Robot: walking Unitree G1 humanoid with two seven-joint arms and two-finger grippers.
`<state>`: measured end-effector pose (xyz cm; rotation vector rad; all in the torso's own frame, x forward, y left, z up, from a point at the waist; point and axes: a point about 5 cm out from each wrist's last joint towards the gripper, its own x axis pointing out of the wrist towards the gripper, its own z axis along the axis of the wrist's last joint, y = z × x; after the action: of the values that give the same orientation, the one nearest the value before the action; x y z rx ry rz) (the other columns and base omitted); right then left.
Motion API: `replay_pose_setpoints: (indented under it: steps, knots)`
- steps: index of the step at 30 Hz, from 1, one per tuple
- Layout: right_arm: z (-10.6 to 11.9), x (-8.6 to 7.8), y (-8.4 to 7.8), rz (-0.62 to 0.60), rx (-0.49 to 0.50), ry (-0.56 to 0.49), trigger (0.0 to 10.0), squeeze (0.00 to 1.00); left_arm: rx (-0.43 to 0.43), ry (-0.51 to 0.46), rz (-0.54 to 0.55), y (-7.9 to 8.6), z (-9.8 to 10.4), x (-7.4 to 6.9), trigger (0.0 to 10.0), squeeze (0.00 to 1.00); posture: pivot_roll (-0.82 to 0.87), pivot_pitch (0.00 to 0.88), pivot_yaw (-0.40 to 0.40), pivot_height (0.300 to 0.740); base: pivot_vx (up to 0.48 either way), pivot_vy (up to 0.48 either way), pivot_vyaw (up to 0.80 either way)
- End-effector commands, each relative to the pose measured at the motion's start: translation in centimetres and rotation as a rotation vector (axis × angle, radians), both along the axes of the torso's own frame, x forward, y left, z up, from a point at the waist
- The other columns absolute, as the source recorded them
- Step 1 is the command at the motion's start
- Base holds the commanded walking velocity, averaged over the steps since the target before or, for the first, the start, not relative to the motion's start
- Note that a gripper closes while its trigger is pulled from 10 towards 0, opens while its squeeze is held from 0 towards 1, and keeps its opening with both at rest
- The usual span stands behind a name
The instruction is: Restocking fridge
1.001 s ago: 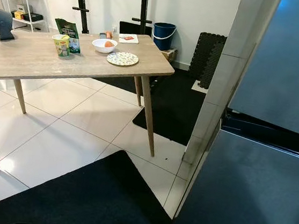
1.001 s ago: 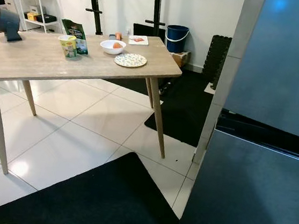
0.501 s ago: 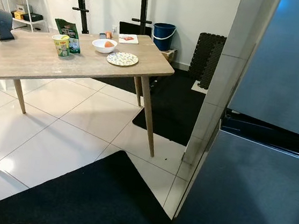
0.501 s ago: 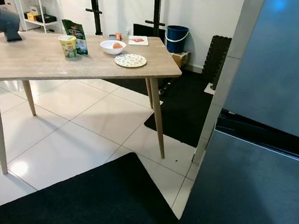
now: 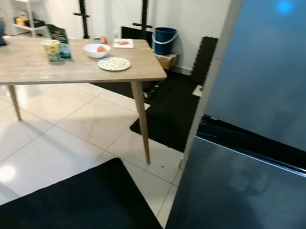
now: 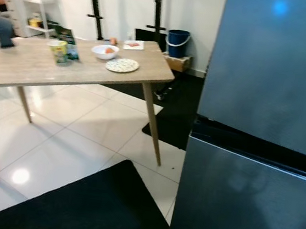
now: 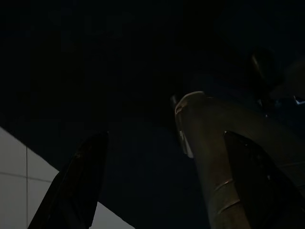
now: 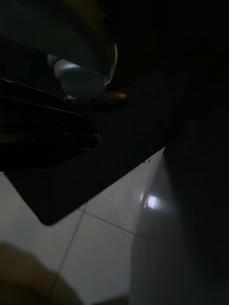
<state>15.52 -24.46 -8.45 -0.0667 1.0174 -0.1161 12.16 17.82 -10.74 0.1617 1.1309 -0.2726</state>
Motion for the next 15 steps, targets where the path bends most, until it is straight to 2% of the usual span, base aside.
replay_pose_setpoints:
  steps: [1,2,4,5,10,14,15]
  knots:
    - [0.8,1.8,0.2,-0.045,0.068,-0.109,10.0,0.0,-0.012,0.048,0.002,-0.3,-0.4,-1.2,10.0,0.0,-0.03,0.016,0.003,0.74,0.0,0.0,0.0]
    - [0.8,1.8,0.2,-0.045,0.068,-0.109,10.0,0.0,-0.012,0.048,0.002,-0.3,-0.4,-1.2,10.0,0.0,-0.03,0.016,0.003,0.74,0.0,0.0,0.0]
    - [1.8,3.4,0.1,-0.096,0.155,-0.211,10.0,0.0,-0.014,0.048,0.002,-0.3,-0.4,-1.2,10.0,0.0,-0.03,0.02,0.003,0.74,0.0,0.0,0.0]
    - [1.8,3.4,0.1,-0.096,0.155,-0.211,10.0,0.0,-0.014,0.048,0.002,-0.3,-0.4,-1.2,10.0,0.0,-0.03,0.02,0.003,0.74,0.0,0.0,0.0]
    - [4.0,6.4,-0.1,-0.147,0.296,-0.403,10.0,0.0,-0.015,0.047,0.004,-0.4,-0.4,-1.1,10.0,0.0,-0.03,0.02,0.0,0.74,0.0,0.0,0.0]
    - [4.4,7.0,-0.1,-0.149,0.315,-0.432,10.0,0.0,-0.015,0.046,0.005,-0.4,-0.4,-1.1,10.0,0.0,-0.03,0.02,0.0,0.74,0.0,0.0,0.0]
    - [4.8,7.6,-0.1,-0.142,0.318,-0.454,10.0,0.0,-0.016,0.047,0.004,-0.4,-0.4,-1.1,10.0,0.0,-0.03,0.021,0.002,0.74,0.0,0.0,0.0]
